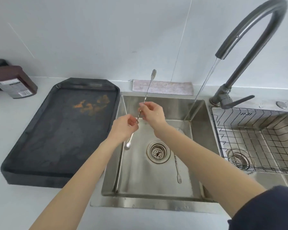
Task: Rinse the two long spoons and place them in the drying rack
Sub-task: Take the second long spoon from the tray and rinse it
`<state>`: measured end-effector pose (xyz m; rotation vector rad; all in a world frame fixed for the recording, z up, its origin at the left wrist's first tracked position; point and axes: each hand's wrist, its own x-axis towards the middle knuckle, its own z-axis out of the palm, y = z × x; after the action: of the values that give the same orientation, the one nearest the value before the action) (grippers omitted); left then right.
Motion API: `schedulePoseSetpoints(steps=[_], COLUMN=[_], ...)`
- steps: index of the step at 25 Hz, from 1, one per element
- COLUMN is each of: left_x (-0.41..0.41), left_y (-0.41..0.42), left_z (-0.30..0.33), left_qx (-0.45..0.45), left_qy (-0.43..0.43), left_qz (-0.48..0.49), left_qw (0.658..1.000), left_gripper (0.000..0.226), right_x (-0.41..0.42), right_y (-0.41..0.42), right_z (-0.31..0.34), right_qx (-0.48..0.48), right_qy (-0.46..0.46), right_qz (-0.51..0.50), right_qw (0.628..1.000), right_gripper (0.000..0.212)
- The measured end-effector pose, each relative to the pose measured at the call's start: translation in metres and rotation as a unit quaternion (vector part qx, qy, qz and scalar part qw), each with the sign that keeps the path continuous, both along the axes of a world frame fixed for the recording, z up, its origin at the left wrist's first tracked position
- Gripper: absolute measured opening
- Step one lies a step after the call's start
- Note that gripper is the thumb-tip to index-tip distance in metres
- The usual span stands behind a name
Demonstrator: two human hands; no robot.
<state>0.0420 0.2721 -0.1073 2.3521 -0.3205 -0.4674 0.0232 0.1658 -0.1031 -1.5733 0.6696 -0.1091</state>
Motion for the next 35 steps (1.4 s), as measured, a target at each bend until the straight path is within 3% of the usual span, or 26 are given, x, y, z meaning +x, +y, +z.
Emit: schedulePoseSetpoints(steps=[5, 12, 19, 27, 30, 35], left_x=[-0.023, -0.041, -0.051, -0.051, -0.051, -0.052], left_y=[-0.042, -0.097, -0.118, -0.119, -0.122, -0.123], left_z=[-0.011, -0.022, -0.035, -0.050, -0.050, -0.050], left_qx=[-0.051, -0.045, -0.066, -0.009, -0.003, 0.010], left_qy=[0.034, -0.016, 0.002, 0.020, 0.014, -0.010], left_qz=[-0.050, -0.116, -0.067, -0.112, -0.129, -0.158], left_qw=[0.997, 0.992, 0.996, 0.993, 0.992, 0.987], left_gripper=[0.021, 0.017, 0.018, 0.022, 0.024, 0.023], right_x=[-0.027, -0.053, -0.048, -0.044, -0.041, -0.043], right_y=[-0.064, -0.120, -0.129, -0.147, -0.151, -0.147], right_z=[0.014, 0.023, 0.016, 0.029, 0.033, 0.030], right_qx=[-0.015, -0.012, -0.018, 0.065, 0.070, 0.050], right_qy=[-0.016, -0.040, -0.042, -0.089, -0.103, -0.106], right_qz=[-0.063, -0.114, -0.121, -0.119, -0.120, -0.110], right_qw=[0.998, 0.993, 0.992, 0.987, 0.985, 0.987], right_gripper=[0.020, 0.022, 0.017, 0.016, 0.005, 0.018])
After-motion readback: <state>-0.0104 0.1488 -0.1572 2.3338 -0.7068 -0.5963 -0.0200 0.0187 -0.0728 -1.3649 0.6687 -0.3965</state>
